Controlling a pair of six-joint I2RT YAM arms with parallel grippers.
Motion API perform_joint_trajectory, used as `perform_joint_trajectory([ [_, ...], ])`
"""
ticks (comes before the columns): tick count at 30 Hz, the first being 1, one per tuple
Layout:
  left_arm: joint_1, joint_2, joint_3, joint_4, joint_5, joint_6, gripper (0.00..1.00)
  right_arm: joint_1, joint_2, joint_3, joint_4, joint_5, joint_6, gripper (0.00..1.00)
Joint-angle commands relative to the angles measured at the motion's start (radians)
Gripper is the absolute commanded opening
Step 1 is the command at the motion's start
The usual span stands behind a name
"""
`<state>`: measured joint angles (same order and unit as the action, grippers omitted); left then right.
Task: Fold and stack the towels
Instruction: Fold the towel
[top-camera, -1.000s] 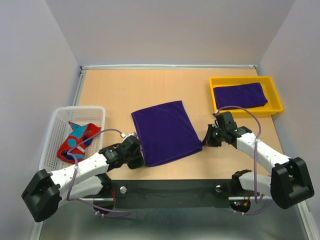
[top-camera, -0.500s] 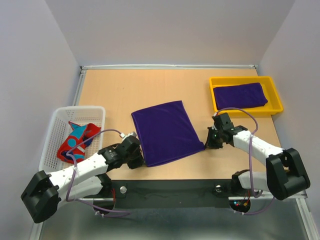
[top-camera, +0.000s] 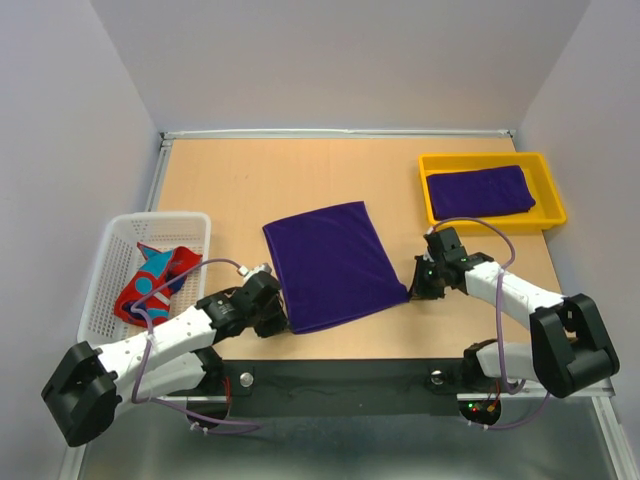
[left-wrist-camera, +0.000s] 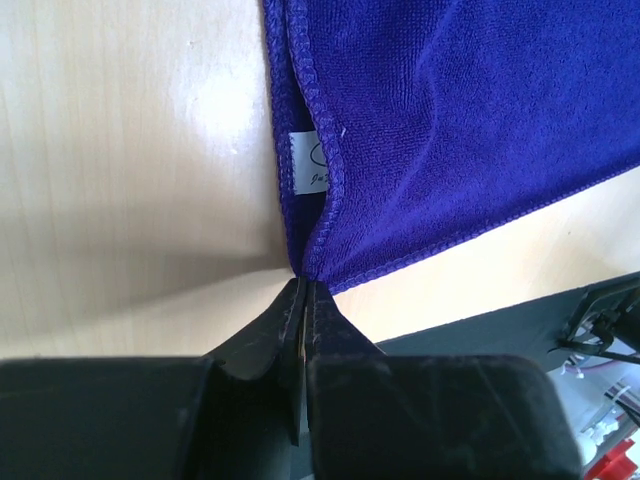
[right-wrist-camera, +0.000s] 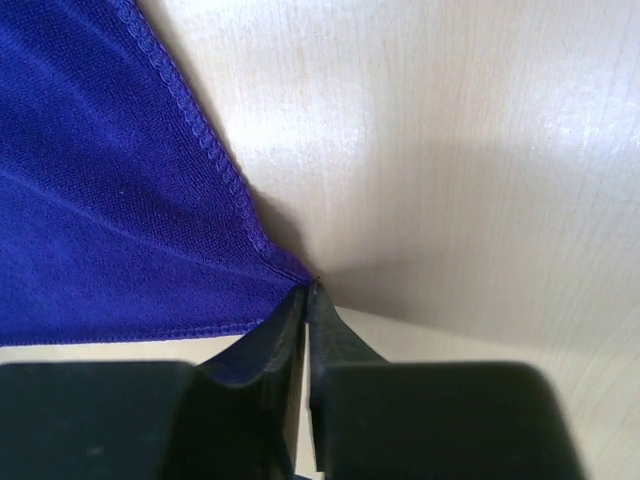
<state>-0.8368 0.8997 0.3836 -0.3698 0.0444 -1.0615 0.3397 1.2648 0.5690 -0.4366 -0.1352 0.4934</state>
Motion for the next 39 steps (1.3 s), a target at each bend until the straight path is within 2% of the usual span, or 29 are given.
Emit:
perform_joint_trajectory([
  [1, -0.005, -0.028, 0.021, -0.066, -0.034, -0.005, 0.27, -0.005, -0.036, 0.006, 0.025, 0.005, -0.016, 0.13],
  [2, -0.005, -0.045, 0.029, -0.090, -0.037, -0.006, 0.34, -0.005, -0.050, 0.015, 0.022, -0.006, -0.016, 0.16],
  [3, -0.005, -0.054, 0.052, -0.104, -0.066, -0.008, 0.46, -0.004, -0.064, 0.038, 0.022, -0.027, -0.022, 0.19],
  [5, -0.005, -0.080, 0.081, -0.156, -0.089, -0.012, 0.55, -0.004, -0.088, 0.075, 0.018, -0.038, -0.038, 0.30],
  [8, -0.005, -0.100, 0.171, -0.217, -0.171, -0.017, 0.63, -0.005, -0.067, 0.167, 0.018, -0.038, -0.143, 0.38],
  [10, -0.002, -0.096, 0.210, -0.241, -0.230, -0.005, 0.64, -0.005, -0.027, 0.256, 0.019, -0.041, -0.193, 0.38],
  [13, 0.036, -0.041, 0.283, -0.255, -0.351, 0.060, 0.70, -0.005, 0.091, 0.339, 0.053, -0.059, -0.278, 0.38],
  [16, 0.198, 0.051, 0.310, -0.149, -0.345, 0.223, 0.70, -0.005, 0.227, 0.445, 0.139, -0.093, -0.318, 0.38],
  [17, 0.297, 0.094, 0.307, -0.053, -0.319, 0.300, 0.70, -0.007, 0.266, 0.507, 0.153, -0.099, -0.325, 0.38],
  [18, 0.348, 0.113, 0.301, 0.006, -0.242, 0.336, 0.67, -0.007, 0.331, 0.537, 0.166, -0.115, -0.331, 0.37],
  [21, 0.445, 0.214, 0.319, 0.188, -0.154, 0.408, 0.58, -0.007, 0.425, 0.635, 0.226, -0.127, -0.332, 0.37],
  [26, 0.525, 0.453, 0.472, 0.279, -0.101, 0.475, 0.50, -0.018, 0.609, 0.758, 0.266, -0.133, -0.337, 0.36],
  [29, 0.550, 0.534, 0.528, 0.313, -0.074, 0.488, 0.46, -0.033, 0.683, 0.808, 0.289, -0.161, -0.329, 0.35],
  [39, 0.573, 0.659, 0.568, 0.347, -0.009, 0.482, 0.45, -0.044, 0.820, 0.922, 0.306, -0.245, -0.315, 0.35],
])
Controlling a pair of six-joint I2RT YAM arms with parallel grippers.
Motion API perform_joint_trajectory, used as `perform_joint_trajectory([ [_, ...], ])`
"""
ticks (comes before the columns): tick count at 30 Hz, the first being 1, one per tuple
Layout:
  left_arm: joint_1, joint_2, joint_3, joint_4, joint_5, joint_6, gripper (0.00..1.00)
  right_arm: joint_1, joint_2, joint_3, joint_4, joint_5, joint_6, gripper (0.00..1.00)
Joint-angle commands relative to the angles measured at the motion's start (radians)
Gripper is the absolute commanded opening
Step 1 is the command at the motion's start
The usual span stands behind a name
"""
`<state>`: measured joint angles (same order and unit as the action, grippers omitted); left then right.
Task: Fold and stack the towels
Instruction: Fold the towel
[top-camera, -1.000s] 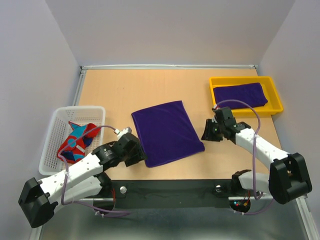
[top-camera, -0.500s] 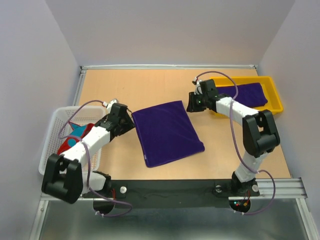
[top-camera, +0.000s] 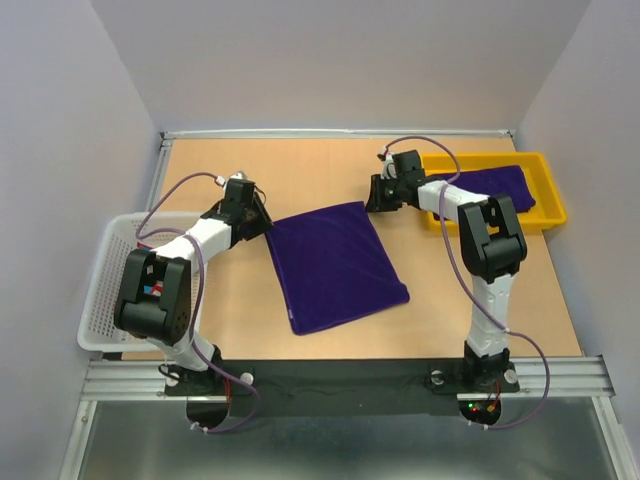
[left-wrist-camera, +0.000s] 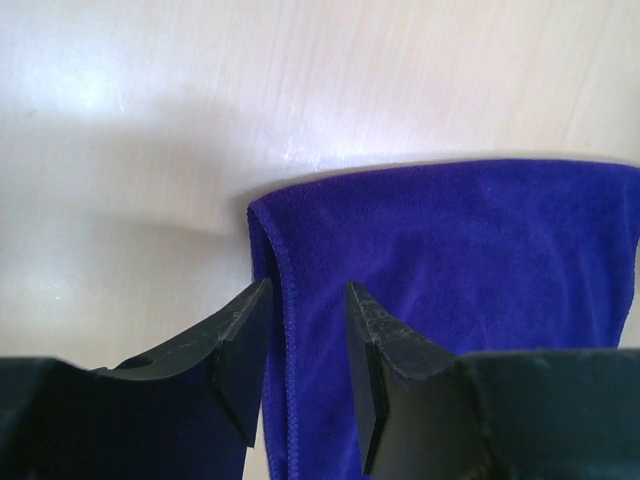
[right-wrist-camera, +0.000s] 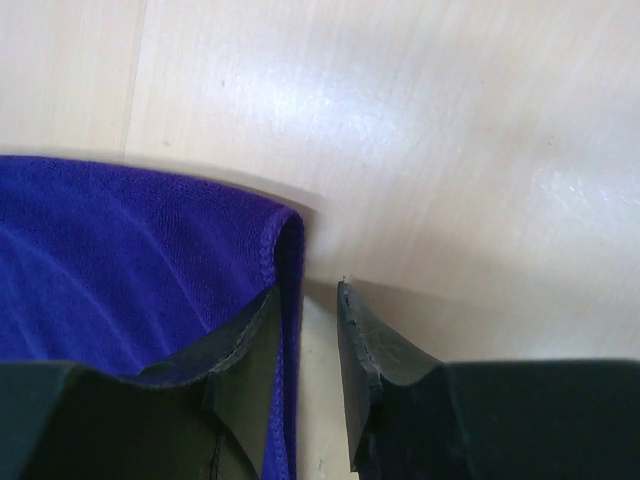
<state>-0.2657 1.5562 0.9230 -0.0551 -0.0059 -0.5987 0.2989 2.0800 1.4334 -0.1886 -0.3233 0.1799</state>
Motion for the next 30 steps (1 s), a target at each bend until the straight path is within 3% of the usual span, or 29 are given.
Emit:
perform_joint_trajectory([
  [1, 0.003, 0.004, 0.022, 0.035, 0.043, 0.020, 0.46, -0.003, 0.011, 0.064, 0.061, -0.063, 0.000, 0.35],
  [13, 0.008, -0.009, -0.019, 0.049, 0.030, 0.013, 0.61, -0.003, -0.034, 0.050, 0.087, -0.083, 0.012, 0.35],
  [30, 0.006, 0.054, -0.038, 0.112, 0.066, -0.010, 0.60, -0.003, -0.040, 0.036, 0.136, -0.117, 0.047, 0.35],
])
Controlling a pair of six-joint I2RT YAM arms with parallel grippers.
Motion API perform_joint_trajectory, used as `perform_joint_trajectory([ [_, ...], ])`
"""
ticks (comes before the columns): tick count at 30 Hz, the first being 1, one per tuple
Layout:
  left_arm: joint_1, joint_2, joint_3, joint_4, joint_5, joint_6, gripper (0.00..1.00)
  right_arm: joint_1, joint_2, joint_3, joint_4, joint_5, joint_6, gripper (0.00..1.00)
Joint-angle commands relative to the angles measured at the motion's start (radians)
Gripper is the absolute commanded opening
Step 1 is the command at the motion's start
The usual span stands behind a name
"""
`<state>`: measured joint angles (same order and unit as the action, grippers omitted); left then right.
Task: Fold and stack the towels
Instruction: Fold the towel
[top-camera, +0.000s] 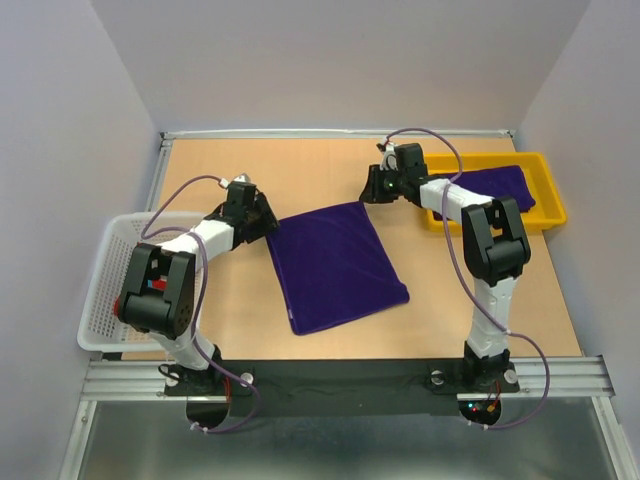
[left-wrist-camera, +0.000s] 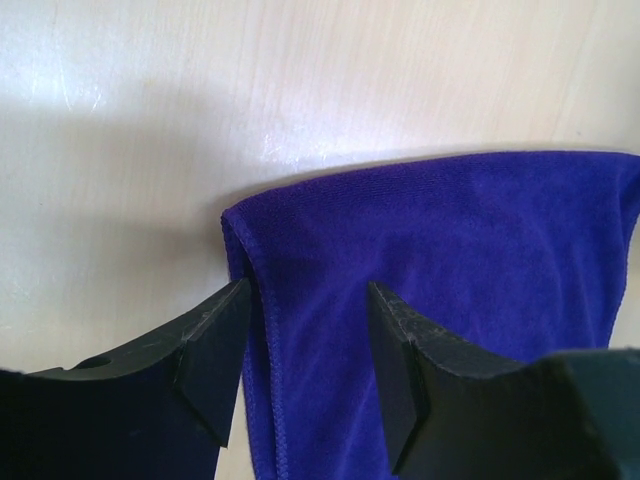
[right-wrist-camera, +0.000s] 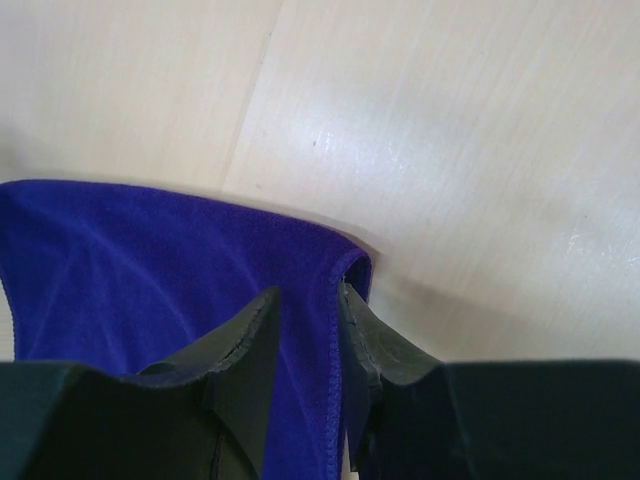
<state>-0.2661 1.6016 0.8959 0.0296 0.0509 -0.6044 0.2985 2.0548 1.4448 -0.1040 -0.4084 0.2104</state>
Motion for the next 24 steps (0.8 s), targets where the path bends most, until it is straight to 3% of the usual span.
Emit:
perform_joint_trajectory([
  [1, 0.007, 0.012, -0.011, 0.029, 0.009, -0.005, 0.59, -0.002, -0.013, 0.025, 0.052, -0.032, 0.017, 0.35],
  [13, 0.007, 0.043, -0.005, 0.038, 0.017, 0.000, 0.56, -0.002, 0.045, 0.016, 0.050, -0.036, 0.030, 0.35],
  [24, 0.007, 0.054, 0.003, 0.041, 0.032, 0.003, 0.43, -0.002, 0.071, 0.034, 0.052, -0.063, 0.030, 0.32],
])
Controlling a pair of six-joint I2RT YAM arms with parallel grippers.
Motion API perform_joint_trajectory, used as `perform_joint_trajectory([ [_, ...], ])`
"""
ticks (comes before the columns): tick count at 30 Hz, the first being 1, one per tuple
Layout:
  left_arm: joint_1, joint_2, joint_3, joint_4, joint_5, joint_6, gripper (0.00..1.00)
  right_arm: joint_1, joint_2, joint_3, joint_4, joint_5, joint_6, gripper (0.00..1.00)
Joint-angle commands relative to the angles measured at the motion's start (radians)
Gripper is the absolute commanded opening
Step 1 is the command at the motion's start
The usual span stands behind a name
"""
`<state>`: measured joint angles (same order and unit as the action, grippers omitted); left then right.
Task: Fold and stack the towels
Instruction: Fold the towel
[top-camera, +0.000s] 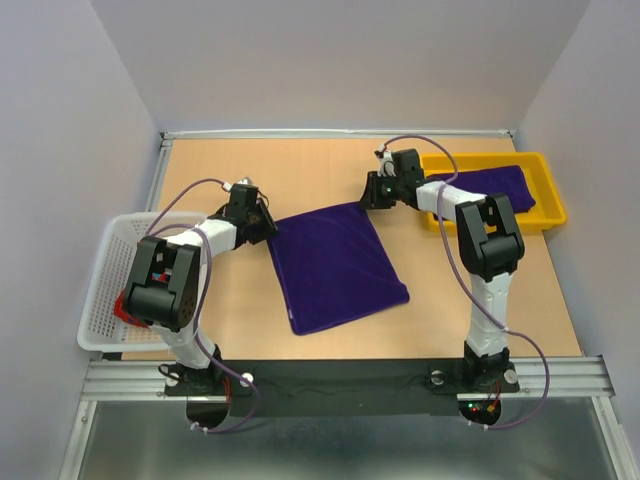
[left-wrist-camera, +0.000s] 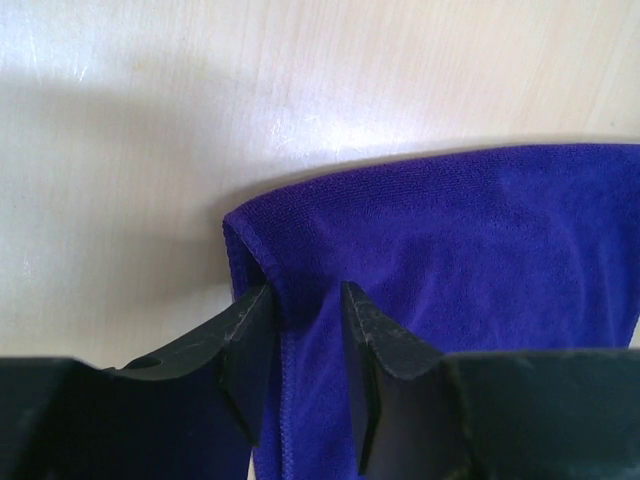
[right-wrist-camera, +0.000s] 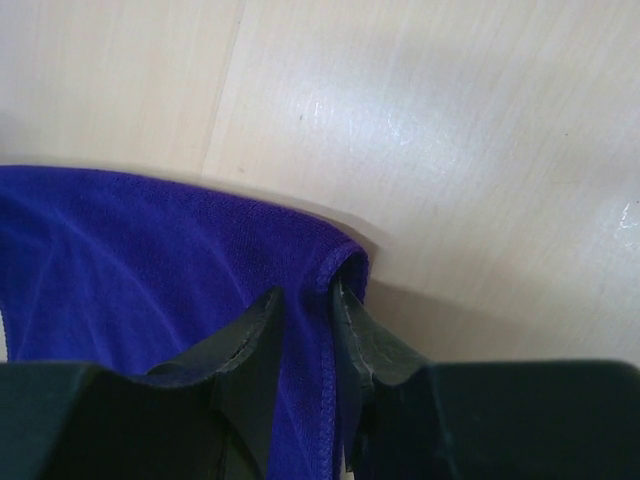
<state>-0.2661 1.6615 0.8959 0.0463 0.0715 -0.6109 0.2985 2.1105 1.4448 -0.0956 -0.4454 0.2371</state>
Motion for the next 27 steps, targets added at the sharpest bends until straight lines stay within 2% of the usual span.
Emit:
perform_joint_trajectory([
  [1, 0.007, -0.003, 0.005, 0.024, 0.014, 0.008, 0.41, -0.002, 0.019, 0.035, 0.043, -0.030, 0.007, 0.32],
  [9, 0.007, -0.003, 0.000, 0.023, 0.011, 0.013, 0.40, -0.002, 0.029, 0.032, 0.045, -0.029, 0.010, 0.31],
  [11, 0.007, -0.005, 0.001, 0.023, 0.008, 0.014, 0.38, -0.002, 0.028, 0.035, 0.045, -0.027, 0.010, 0.26],
  [15, 0.007, -0.003, 0.005, 0.015, -0.018, 0.025, 0.30, -0.002, 0.028, 0.049, 0.045, -0.026, 0.005, 0.19],
  [16, 0.007, -0.002, 0.014, 0.010, -0.028, 0.031, 0.24, -0.002, 0.028, 0.054, 0.043, -0.026, 0.005, 0.17],
  [21, 0.010, -0.011, 0.026, -0.023, -0.104, 0.053, 0.10, -0.002, 0.031, 0.071, 0.043, -0.010, 0.002, 0.07],
  [23, 0.011, -0.012, 0.028, -0.029, -0.125, 0.057, 0.01, -0.002, 0.036, 0.074, 0.043, -0.007, 0.004, 0.03],
  [27, 0.021, -0.009, 0.028, -0.042, -0.151, 0.063, 0.00, -0.012, 0.034, 0.074, 0.043, 0.007, 0.007, 0.03],
])
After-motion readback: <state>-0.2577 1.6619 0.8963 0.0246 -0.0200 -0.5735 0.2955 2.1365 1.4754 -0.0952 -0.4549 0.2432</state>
